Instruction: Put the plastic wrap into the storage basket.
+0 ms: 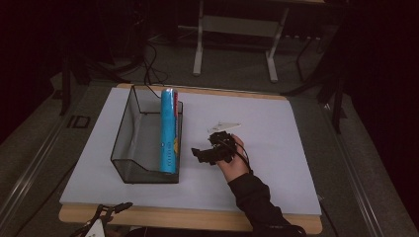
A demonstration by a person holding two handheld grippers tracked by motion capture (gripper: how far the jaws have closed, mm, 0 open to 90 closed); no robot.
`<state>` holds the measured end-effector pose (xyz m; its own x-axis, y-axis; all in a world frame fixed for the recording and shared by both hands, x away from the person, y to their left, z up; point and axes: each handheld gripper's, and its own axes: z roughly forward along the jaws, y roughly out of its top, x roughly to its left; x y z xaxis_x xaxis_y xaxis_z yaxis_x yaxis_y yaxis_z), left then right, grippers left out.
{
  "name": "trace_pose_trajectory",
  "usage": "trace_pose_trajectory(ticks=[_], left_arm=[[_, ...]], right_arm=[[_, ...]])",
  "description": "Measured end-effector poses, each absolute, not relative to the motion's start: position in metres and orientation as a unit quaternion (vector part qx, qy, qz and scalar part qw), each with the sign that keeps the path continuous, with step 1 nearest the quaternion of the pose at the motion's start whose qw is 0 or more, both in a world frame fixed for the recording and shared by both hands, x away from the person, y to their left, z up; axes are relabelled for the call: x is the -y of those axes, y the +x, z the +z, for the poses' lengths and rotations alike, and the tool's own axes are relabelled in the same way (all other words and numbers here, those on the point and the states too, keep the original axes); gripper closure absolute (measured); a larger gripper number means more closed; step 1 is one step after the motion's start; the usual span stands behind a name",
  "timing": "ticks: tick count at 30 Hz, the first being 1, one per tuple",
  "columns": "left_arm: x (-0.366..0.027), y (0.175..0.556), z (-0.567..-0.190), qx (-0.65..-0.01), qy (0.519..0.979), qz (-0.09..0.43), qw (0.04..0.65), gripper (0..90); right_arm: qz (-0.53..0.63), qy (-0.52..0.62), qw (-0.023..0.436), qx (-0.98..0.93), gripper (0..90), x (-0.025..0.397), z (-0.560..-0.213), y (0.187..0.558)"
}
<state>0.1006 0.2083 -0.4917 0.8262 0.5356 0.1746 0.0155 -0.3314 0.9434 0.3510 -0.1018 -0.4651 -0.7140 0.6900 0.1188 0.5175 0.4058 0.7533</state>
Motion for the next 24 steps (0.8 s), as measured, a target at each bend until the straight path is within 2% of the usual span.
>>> trace_pose_trajectory(ticks=[4,8,24], left_arm=[[-0.208,0.101,-0.492,-0.176,0.781,0.237,0.55,0.3],[-0.208,0.101,-0.492,-0.177,0.782,0.236,0.55,0.3],[-0.208,0.101,-0.492,-0.177,0.782,0.237,0.549,0.3]], right_arm=[[0.391,0.363,0.117,-0.837,13.9,0.112,-0.472,0.346],[0.395,0.37,0.106,-0.834,13.9,0.126,-0.48,0.342],[0.393,0.385,0.109,-0.828,14.0,0.164,-0.496,0.329]])
